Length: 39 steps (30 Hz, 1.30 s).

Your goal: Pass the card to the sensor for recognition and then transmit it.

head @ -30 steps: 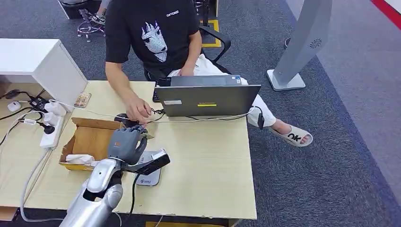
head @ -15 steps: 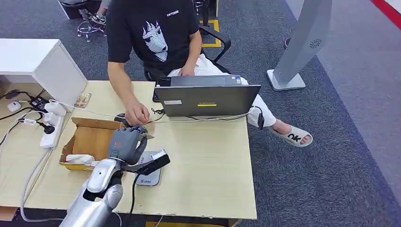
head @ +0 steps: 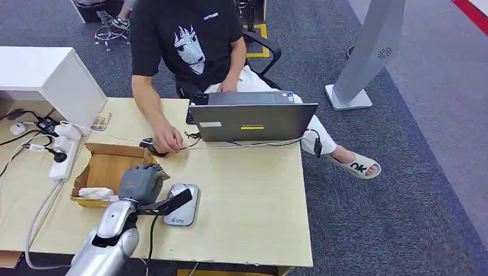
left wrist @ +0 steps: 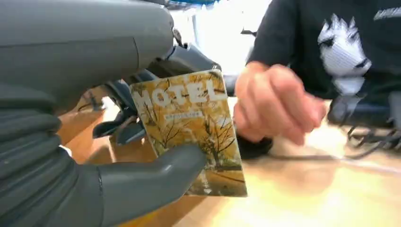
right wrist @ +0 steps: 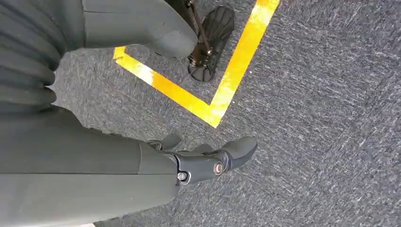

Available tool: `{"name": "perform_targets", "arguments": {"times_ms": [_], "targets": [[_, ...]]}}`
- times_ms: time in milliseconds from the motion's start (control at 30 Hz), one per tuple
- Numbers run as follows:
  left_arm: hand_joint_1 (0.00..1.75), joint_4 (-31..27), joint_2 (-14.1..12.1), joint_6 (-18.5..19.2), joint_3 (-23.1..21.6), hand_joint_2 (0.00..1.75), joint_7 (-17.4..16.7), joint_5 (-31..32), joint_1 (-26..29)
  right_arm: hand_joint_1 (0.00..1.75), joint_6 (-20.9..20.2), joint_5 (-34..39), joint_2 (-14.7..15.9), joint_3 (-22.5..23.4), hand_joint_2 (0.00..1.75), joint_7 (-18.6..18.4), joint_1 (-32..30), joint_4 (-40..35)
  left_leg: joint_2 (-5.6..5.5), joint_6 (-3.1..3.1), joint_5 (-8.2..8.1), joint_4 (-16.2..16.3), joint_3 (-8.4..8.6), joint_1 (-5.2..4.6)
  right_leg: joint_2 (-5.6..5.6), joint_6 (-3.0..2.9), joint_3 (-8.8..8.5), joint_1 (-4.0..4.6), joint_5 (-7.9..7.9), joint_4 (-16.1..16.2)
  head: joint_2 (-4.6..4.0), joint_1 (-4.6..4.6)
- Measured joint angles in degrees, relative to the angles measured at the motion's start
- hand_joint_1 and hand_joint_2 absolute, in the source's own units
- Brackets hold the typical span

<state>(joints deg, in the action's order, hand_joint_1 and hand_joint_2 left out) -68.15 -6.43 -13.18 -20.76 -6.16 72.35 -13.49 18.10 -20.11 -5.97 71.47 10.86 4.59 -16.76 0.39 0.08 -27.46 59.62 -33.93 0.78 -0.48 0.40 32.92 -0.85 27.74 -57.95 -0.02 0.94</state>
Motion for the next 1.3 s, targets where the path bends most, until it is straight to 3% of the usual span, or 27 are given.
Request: {"name": "perform_targets", "arguments": {"times_ms": [233, 1300], "targets": [[1.75, 1.0, 0.0, 2.9, 0.3, 1.75, 1.0, -0.8, 0.3, 0.00, -0.1, -0.1, 0.0, 0.0, 1.75, 0.0, 0.0, 0.0, 0.00, 0.00, 0.00, 0.0, 0.00, -0.03, 0.01, 0.00, -0.01, -0.02, 0.00, 0.0, 0.00, 0.00], [1.75, 1.7, 0.0, 2.9, 0.3, 1.75, 1.0, -0.9, 0.3, 0.00, -0.1, -0.1, 0.0, 0.0, 1.75, 0.0, 0.0, -0.2, 0.01, 0.00, 0.00, 0.0, 0.02, -0.02, 0.01, 0.00, -0.02, -0.02, 0.00, 0.0, 0.00, 0.00]]}}
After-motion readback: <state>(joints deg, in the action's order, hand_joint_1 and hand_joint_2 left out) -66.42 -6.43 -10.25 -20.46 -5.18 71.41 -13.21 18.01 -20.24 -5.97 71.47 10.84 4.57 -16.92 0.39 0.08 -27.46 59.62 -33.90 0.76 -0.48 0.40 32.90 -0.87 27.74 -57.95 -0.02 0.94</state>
